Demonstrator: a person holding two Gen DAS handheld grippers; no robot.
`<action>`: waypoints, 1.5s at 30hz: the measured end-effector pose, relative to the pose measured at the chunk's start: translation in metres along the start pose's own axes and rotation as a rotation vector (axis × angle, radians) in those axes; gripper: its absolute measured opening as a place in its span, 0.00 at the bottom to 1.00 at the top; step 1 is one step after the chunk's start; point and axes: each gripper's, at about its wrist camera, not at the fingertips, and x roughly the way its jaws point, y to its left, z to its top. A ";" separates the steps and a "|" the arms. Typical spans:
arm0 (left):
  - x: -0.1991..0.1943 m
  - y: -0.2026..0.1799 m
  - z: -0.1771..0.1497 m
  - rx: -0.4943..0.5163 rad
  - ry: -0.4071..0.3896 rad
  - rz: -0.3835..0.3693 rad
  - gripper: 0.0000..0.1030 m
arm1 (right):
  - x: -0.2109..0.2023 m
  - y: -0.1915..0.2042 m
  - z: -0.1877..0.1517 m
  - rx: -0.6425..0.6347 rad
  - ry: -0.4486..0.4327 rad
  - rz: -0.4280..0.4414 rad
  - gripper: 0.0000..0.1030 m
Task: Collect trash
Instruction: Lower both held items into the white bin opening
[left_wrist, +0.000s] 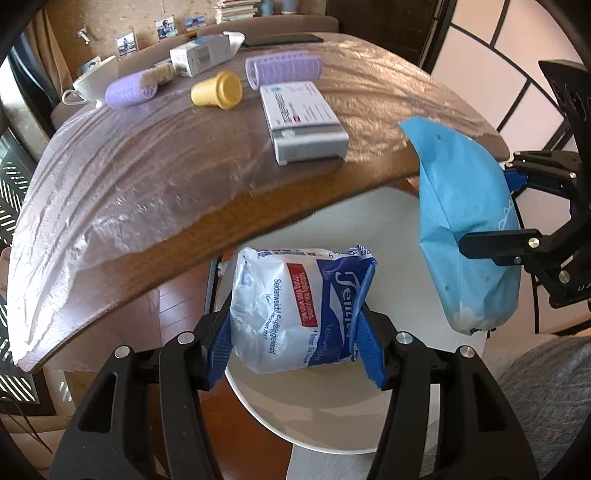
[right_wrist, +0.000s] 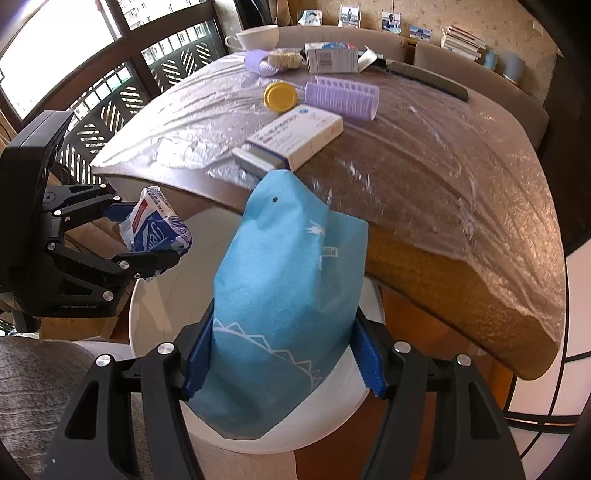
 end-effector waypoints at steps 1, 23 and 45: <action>0.002 0.000 -0.001 0.003 0.005 0.000 0.57 | 0.002 0.000 -0.001 -0.001 0.005 0.000 0.62; 0.041 -0.009 -0.005 0.058 0.085 0.003 0.57 | 0.039 -0.001 -0.017 0.010 0.093 -0.006 0.62; 0.091 -0.033 -0.007 0.085 0.131 0.029 0.57 | 0.061 0.010 -0.004 -0.015 0.146 -0.019 0.62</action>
